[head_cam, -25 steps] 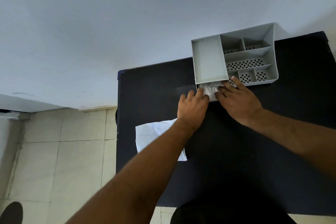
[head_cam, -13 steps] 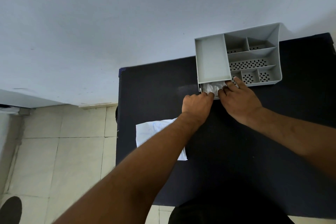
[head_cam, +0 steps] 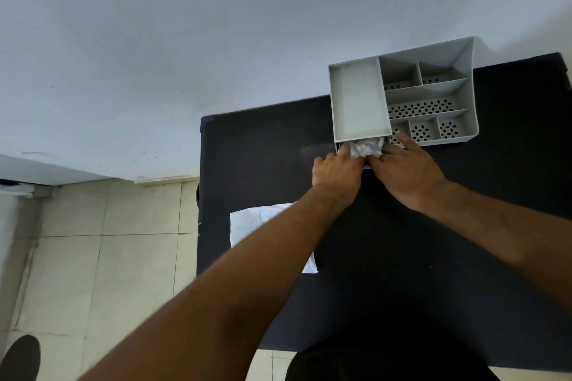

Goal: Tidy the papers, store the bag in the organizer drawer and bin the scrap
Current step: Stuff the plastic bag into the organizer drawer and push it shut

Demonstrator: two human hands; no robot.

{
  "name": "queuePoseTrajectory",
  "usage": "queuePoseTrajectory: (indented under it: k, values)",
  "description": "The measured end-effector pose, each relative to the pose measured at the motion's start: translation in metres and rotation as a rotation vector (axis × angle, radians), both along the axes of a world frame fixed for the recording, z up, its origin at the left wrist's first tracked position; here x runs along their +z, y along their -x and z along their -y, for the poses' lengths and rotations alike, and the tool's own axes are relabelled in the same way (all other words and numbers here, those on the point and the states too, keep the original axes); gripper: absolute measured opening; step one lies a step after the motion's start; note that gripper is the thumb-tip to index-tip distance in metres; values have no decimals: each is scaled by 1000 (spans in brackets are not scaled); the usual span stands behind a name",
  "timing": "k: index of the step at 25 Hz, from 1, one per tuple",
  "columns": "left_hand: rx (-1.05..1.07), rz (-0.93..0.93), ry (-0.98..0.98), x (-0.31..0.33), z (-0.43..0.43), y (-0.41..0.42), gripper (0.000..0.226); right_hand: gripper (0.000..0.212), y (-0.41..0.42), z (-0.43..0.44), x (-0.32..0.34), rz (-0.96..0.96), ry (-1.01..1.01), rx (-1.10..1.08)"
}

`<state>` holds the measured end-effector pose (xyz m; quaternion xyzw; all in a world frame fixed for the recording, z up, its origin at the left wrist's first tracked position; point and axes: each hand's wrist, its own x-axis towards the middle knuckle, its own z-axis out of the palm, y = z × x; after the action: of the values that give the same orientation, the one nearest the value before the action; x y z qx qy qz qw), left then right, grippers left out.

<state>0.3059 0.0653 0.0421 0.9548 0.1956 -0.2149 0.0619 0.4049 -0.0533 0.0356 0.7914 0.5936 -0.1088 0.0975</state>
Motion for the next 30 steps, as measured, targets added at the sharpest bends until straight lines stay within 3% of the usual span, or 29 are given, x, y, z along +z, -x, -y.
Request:
queuePoseTrajectory:
  k: [5, 11, 14, 17, 19, 22, 26, 30]
  values:
    - [-88, 180, -61, 4, -4, 10, 26, 37, -5, -2, -7, -6, -23, -17]
    - [-70, 84, -9, 8, -9, 4, 31, 38, -2, 6, -6, -90, -202, -80]
    - [-69, 76, -7, 7, -9, 2, 33, 36, -6, 5, -4, -69, -194, -125]
    - [-152, 323, -89, 2, -13, 6, 35, 33, -11, 0, -5, -38, -222, -140]
    - [-150, 416, -130, -3, -17, 3, 48, 31, -14, -3, -4, -22, -303, -167]
    - [-57, 338, -98, -2, -25, -10, 67, 45, -19, -10, -6, 22, -362, -222]
    - [-41, 88, -43, -9, -35, -17, 76, 72, -26, -16, -19, -40, -186, -259]
    - [-63, 57, -63, -11, -36, -19, 77, 79, -28, -17, -18, -61, -134, -262]
